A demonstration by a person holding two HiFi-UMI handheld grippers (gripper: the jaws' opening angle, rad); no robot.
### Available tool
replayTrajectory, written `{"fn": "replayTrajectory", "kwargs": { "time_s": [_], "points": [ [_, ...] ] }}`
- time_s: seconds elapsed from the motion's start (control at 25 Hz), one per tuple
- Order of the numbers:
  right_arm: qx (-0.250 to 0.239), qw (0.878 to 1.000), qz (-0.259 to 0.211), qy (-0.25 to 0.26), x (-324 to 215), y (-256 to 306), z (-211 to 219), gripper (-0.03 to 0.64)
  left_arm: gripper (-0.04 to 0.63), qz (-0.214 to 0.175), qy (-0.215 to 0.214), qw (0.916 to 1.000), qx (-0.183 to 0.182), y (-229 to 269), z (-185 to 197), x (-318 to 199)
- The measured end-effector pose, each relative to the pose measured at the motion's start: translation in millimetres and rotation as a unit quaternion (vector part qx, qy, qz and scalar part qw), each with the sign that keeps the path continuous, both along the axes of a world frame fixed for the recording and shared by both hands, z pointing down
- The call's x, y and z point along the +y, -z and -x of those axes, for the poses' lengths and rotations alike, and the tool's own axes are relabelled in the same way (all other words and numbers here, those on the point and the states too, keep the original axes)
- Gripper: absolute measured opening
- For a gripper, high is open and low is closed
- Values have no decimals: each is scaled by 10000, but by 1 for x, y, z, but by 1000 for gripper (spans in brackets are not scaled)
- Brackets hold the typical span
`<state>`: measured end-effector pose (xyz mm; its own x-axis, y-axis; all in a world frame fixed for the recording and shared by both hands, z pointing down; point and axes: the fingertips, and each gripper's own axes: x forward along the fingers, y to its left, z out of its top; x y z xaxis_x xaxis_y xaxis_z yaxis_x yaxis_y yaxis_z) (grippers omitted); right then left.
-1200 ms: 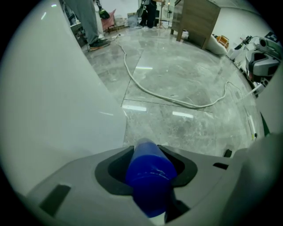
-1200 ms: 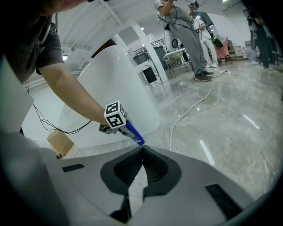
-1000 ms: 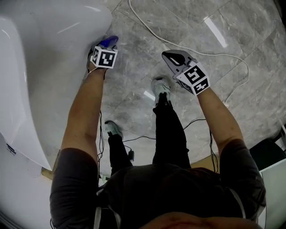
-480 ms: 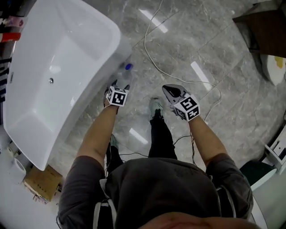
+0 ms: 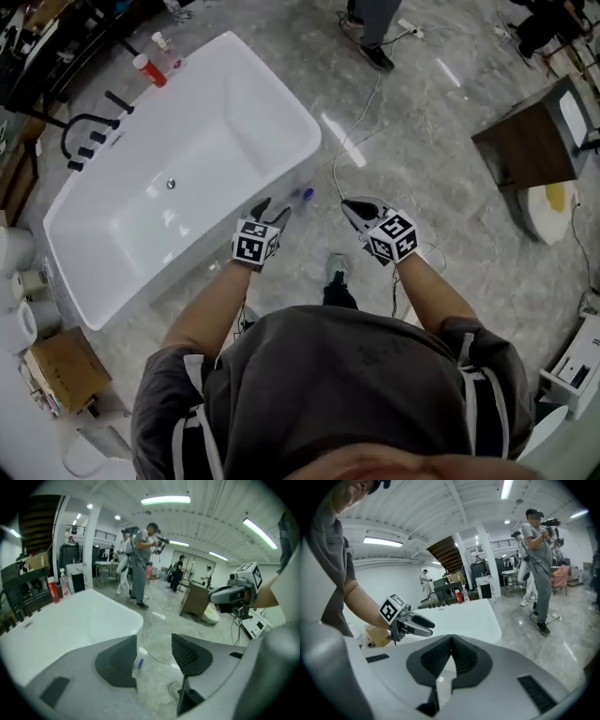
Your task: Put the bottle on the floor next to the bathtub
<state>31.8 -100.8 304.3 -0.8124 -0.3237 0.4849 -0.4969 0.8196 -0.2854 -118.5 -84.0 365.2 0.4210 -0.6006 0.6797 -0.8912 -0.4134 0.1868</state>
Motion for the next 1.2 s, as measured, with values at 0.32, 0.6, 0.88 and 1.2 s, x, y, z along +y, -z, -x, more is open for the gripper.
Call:
{"fn": "replayTrajectory", "kwargs": {
  "time_s": [0.32,0.6,0.88,1.2],
  "points": [
    [-278,9979,-496,301,49,126,80,-8,161,-1535,384,9854,628,190,85,76],
    [-706,9925,-853,509,87,203,128,-8,37,-2248,837,9674,814,268,152,170],
    [-881,9877,-1172,548,102,249,154,-8,5,-2617,1301,9481,1252,302,193,229],
    [-989,9869,-1106,628,112,246,171,-8,5,-2740,1284,9431,1375,308,196,229]
  ]
}}
